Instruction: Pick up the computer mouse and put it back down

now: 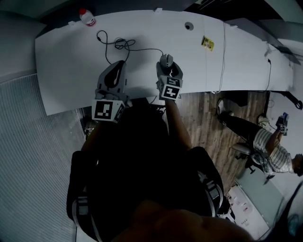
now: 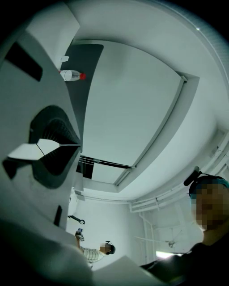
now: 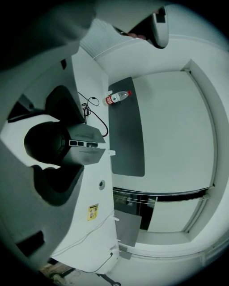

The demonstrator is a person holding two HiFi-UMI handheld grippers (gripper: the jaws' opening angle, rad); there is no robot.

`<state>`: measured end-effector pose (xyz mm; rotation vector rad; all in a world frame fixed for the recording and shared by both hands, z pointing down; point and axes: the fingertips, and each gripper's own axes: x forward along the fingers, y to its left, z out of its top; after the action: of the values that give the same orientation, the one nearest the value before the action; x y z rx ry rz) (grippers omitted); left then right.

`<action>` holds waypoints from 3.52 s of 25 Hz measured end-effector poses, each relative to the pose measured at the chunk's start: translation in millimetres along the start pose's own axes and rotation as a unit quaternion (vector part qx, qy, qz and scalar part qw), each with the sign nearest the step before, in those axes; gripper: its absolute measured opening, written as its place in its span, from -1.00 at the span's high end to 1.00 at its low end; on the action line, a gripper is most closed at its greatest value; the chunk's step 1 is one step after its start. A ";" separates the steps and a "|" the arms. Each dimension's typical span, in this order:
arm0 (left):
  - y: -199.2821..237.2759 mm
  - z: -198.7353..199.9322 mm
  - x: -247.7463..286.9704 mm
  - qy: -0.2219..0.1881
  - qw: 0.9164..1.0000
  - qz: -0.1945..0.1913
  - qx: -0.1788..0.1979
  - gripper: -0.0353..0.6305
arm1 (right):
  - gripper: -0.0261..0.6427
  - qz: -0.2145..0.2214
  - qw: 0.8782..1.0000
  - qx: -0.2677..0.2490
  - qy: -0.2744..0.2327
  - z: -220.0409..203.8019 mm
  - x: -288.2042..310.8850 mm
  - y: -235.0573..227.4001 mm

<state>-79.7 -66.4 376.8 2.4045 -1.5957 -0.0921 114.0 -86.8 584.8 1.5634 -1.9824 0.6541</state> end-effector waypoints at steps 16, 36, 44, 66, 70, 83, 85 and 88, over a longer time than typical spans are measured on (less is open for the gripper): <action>8.7 30.5 -18.3 -0.028 0.999 -0.001 0.020 0.86 | 0.06 0.015 0.995 -0.005 -0.096 71.2 -63.1 21.1; -3.2 41.9 -28.3 -0.043 0.999 0.001 0.024 0.86 | 0.06 0.041 0.970 -0.010 -0.239 137.0 -161.9 39.5; -7.9 36.0 -30.0 -0.038 0.999 -0.005 0.031 0.86 | 0.06 0.041 0.969 -0.010 -0.243 131.9 -172.4 39.1; -12.5 27.2 -20.9 -0.028 0.999 -0.007 0.023 0.86 | 0.06 0.049 0.967 -0.009 -0.251 137.6 -174.3 35.8; -13.6 26.5 -19.7 -0.027 0.999 -0.009 0.026 0.86 | 0.06 0.050 0.968 -0.009 -0.247 136.0 -170.9 35.6; -15.8 30.8 -11.9 -0.024 0.999 -0.010 0.023 0.86 | 0.06 0.054 0.970 -0.007 -0.235 136.3 -159.9 31.6; -17.6 32.9 -5.9 -0.026 0.999 -0.011 0.020 0.86 | 0.06 0.054 0.971 -0.006 -0.232 137.1 -155.0 27.7; -18.5 31.5 -0.6 -0.026 0.999 -0.012 0.019 0.86 | 0.06 0.053 0.973 -0.006 -0.225 134.6 -146.6 23.6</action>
<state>-69.4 -64.7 341.8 2.4706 -1.6055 -0.1308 104.8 -65.0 385.8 1.7225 -2.4052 0.3434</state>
